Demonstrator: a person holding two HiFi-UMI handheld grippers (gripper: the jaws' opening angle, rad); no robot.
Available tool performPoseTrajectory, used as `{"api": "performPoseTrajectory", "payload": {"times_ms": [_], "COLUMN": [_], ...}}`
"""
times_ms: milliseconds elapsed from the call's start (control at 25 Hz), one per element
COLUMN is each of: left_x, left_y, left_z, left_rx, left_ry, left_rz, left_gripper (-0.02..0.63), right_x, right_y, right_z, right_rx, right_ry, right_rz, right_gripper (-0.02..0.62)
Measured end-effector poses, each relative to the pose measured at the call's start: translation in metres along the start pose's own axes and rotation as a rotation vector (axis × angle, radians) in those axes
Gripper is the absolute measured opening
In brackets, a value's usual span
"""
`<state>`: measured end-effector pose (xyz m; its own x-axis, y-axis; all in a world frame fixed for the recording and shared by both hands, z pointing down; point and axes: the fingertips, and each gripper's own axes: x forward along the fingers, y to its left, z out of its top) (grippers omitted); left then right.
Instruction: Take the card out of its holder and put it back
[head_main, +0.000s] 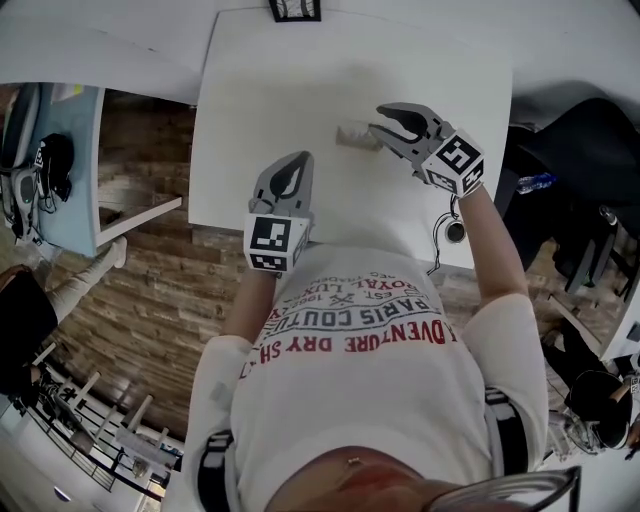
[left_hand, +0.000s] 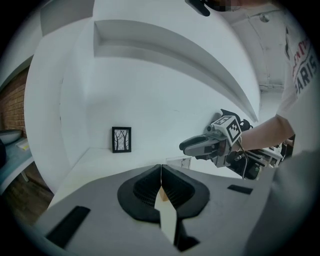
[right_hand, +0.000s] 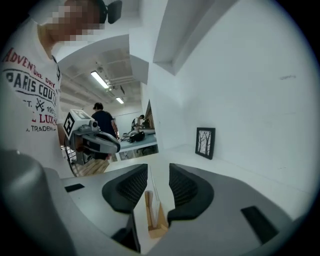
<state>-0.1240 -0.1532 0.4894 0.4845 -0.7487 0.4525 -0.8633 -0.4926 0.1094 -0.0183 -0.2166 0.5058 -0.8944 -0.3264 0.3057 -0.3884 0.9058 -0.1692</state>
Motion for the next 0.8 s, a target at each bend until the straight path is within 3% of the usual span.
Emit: {"api": "performPoseTrajectory", "payload": {"times_ms": [120, 240, 600, 800], "left_x": [0.004, 0.009, 0.021, 0.028], "left_y": [-0.001, -0.010, -0.041, -0.058], "left_z": [0.014, 0.028, 0.058, 0.062], "left_rx": [0.017, 0.031, 0.056, 0.059], "left_ry": [-0.030, -0.063, -0.148, -0.148], "left_rz": [-0.023, -0.053, -0.142, -0.177], "left_gripper": [0.025, 0.025, 0.025, 0.025], "right_x": [-0.015, -0.033, -0.091, -0.112], "right_y": [0.002, 0.009, 0.026, 0.033], "right_z": [0.023, 0.035, 0.019, 0.000], "right_rx": [0.002, -0.031, 0.084, 0.142], "right_ry": [-0.073, -0.106, -0.151, -0.136], "right_rz": [-0.115, -0.260, -0.665, -0.769], "right_gripper": [0.067, 0.046, 0.032, 0.029]}}
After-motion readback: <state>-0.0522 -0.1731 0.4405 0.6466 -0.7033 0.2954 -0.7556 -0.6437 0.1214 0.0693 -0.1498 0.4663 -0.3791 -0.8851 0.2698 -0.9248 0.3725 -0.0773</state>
